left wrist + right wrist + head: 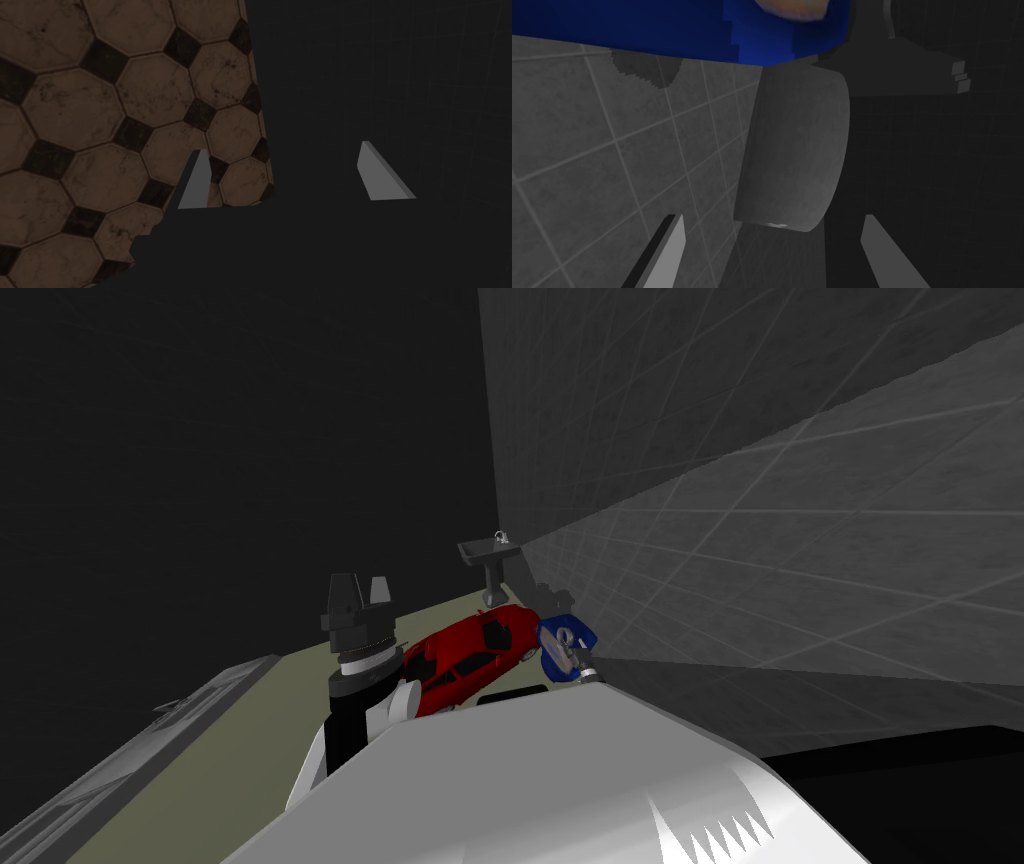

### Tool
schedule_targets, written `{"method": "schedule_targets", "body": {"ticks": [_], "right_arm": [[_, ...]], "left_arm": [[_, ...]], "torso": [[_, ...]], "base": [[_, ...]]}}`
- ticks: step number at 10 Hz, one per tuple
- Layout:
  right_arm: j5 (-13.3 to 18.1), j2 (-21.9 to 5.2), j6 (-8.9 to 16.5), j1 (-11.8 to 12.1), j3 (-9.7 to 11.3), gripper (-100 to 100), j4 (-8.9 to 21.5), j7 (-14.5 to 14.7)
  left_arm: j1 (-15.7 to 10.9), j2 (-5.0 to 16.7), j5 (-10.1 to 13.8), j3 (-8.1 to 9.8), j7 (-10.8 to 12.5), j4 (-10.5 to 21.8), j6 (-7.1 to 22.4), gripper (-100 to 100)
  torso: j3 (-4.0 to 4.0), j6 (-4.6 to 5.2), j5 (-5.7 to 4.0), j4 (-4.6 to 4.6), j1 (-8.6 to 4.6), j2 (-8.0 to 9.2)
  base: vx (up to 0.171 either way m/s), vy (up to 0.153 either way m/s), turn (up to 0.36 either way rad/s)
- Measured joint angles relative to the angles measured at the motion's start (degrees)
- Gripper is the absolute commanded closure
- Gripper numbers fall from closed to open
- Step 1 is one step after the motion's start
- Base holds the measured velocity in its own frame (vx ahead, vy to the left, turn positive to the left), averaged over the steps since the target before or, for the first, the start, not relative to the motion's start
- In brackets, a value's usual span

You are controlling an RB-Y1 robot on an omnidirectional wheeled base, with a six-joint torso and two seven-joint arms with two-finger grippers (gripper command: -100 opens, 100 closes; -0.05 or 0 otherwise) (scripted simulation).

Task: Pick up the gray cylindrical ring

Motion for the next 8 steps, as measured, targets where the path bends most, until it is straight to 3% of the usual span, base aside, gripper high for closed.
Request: {"method": "schedule_targets", "body": {"ticks": [4, 5, 6, 8], "right_arm": [[-0.05, 0.02, -0.05, -0.01, -0.04, 100, -0.02, -0.02], [-0.05, 0.02, -0.04, -0.01, -0.05, 0, -0.02, -0.01], [-0.05, 0.02, -0.04, 0.00, -0.05, 100, -0.02, -0.01], [-0.76, 0.49, -0.13, -0.31, -1.18, 100, 0.56, 0.93]], "left_arm": [[-0.01, 0.00, 0.00, 0.00, 0.00, 0.01, 0.00, 0], [-0.01, 0.00, 0.00, 0.00, 0.00, 0.01, 0.00, 0], [-0.01, 0.00, 0.00, 0.00, 0.00, 0.01, 0.00, 0], [-0.02, 0.00, 0.00, 0.00, 0.00, 0.01, 0.01, 0]], "torso": [[0.12, -0.05, -0.05, 0.04, -0.11, 0.21], [0.12, -0.05, -0.05, 0.04, -0.12, 0.21], [0.12, -0.05, -0.05, 0.04, -0.12, 0.22], [0.17, -0.28, -0.32, -0.05, -0.11, 0.43]], "base": [[0.001, 0.000, -0.003], [0.000, 0.000, 0.000], [-0.067, -0.016, 0.205], [-0.117, -0.028, 0.254]]}}
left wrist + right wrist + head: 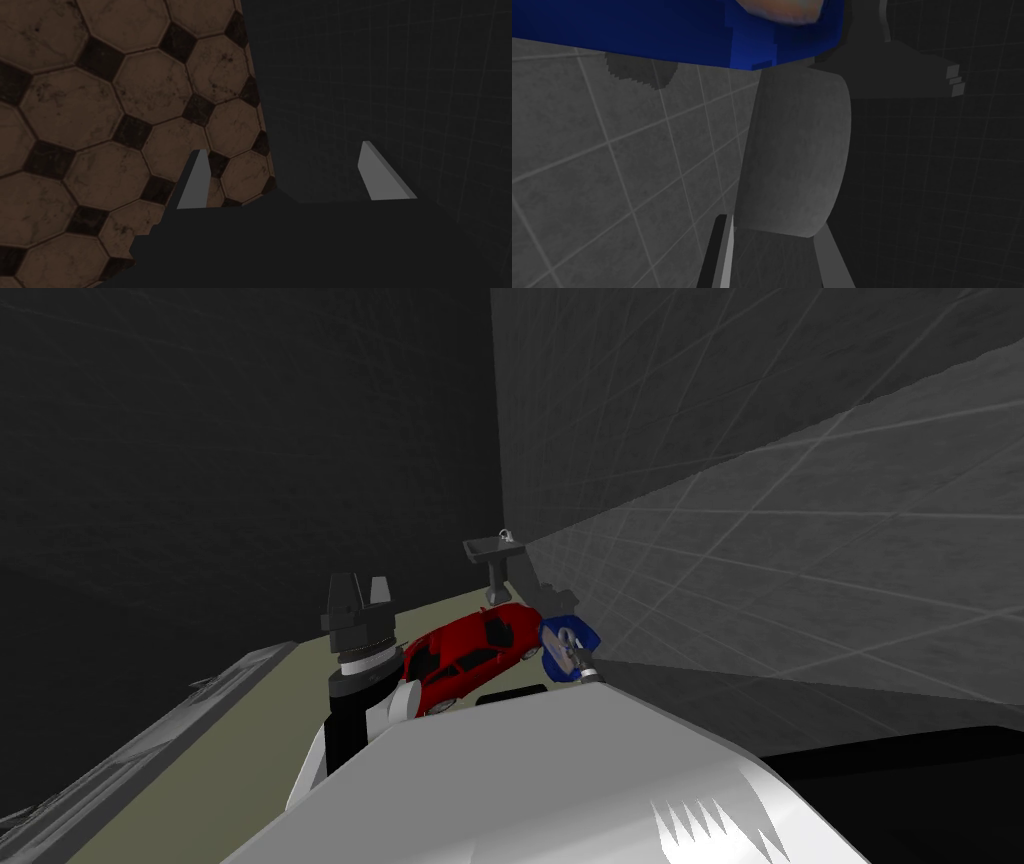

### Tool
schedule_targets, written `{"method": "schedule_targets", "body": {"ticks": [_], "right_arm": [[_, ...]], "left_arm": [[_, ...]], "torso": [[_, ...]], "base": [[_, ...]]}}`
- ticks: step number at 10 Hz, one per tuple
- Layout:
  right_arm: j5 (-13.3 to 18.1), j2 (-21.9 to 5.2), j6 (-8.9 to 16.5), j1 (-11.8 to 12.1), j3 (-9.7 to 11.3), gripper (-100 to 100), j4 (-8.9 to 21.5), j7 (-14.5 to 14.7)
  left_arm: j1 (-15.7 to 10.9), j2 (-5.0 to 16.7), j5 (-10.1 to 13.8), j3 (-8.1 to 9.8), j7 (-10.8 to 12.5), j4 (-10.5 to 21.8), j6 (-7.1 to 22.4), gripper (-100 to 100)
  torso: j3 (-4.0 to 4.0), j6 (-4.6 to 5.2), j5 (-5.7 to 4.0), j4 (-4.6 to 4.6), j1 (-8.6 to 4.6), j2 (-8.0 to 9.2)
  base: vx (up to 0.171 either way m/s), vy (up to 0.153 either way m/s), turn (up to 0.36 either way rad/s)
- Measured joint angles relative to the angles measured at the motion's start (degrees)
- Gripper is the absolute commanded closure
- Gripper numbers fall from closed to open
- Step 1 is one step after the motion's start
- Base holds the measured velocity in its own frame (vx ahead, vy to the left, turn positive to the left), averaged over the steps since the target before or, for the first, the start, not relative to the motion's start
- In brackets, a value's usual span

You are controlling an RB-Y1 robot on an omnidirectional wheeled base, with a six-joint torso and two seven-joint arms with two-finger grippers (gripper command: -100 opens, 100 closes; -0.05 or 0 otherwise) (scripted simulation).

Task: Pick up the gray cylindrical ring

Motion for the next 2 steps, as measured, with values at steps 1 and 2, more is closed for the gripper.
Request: {"method": "schedule_targets", "body": {"ticks": [1, 2], "right_arm": [[-0.50, 0.46, -0.09, -0.42, -0.75, 100, 0.71, 0.78], [-0.55, 0.53, -0.11, -0.48, -0.83, 0, 0.81, 0.98]], "left_arm": [[0.00, 0.00, 0.00, 0.00, 0.00, 0.00, 0.00, 0], [0.01, 0.00, 0.00, 0.01, 0.00, 0.00, 0.00, 0]], "torso": [[-0.03, -0.01, -0.14, -0.12, -0.02, 0.07], [-0.13, 0.05, -0.14, -0.17, -0.01, -0.11]], "base": [[-0.056, -0.020, 0.047], [-0.010, -0.003, -0.010]]}}
